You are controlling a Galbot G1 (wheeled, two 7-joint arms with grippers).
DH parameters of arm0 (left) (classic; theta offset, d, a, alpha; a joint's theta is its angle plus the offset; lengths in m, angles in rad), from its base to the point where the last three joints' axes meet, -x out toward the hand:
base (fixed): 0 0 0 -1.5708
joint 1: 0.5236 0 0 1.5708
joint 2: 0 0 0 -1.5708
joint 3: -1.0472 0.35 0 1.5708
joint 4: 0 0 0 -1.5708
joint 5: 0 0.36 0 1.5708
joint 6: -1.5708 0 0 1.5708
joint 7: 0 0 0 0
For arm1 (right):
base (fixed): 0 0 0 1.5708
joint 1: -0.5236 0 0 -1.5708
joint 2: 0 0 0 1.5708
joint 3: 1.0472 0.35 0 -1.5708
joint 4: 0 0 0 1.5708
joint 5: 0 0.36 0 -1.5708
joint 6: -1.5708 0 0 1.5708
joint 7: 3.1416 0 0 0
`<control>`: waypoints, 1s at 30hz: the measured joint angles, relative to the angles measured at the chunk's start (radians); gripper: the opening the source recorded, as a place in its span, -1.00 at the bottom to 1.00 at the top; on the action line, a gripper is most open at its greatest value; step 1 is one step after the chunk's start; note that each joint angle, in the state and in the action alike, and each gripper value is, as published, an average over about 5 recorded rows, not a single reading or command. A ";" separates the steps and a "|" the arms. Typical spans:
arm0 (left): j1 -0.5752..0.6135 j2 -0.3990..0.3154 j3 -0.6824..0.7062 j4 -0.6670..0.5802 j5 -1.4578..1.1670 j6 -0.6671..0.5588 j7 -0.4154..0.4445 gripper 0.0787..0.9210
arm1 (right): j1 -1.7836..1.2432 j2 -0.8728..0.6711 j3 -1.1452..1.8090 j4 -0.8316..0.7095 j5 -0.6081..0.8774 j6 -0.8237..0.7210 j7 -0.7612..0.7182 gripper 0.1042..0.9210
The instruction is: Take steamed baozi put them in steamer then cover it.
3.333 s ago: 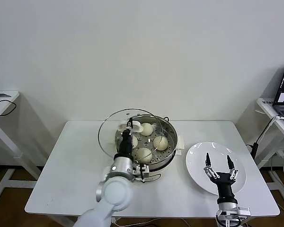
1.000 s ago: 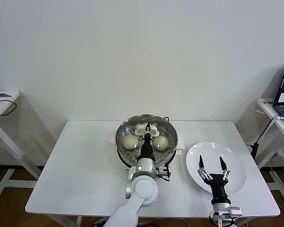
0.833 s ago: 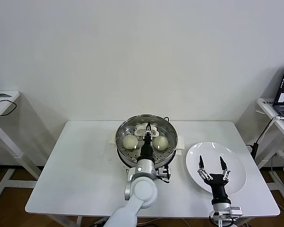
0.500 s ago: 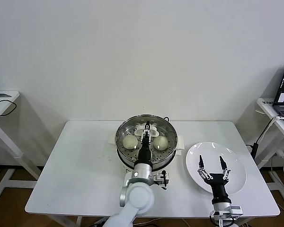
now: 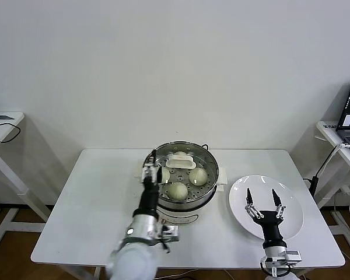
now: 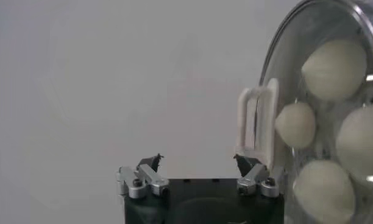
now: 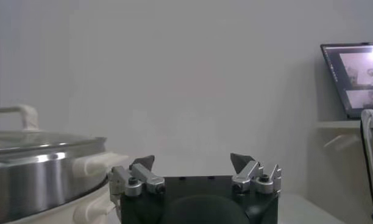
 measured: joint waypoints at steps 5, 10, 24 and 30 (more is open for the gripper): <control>0.098 0.009 -0.140 -0.069 -0.253 -0.079 -0.076 0.77 | -0.003 -0.005 0.010 0.033 0.004 -0.029 0.001 0.76; 0.176 -0.020 -0.304 -0.083 -0.533 -0.184 -0.119 0.77 | -0.007 -0.013 0.017 0.076 0.007 -0.064 0.003 0.76; 0.329 -0.080 -0.530 -0.087 -0.983 -0.390 -0.138 0.77 | -0.015 -0.014 0.003 0.163 0.008 -0.138 0.005 0.76; 0.367 -0.087 -0.557 -0.091 -1.054 -0.431 -0.137 0.77 | -0.024 -0.009 -0.008 0.189 0.000 -0.150 0.007 0.76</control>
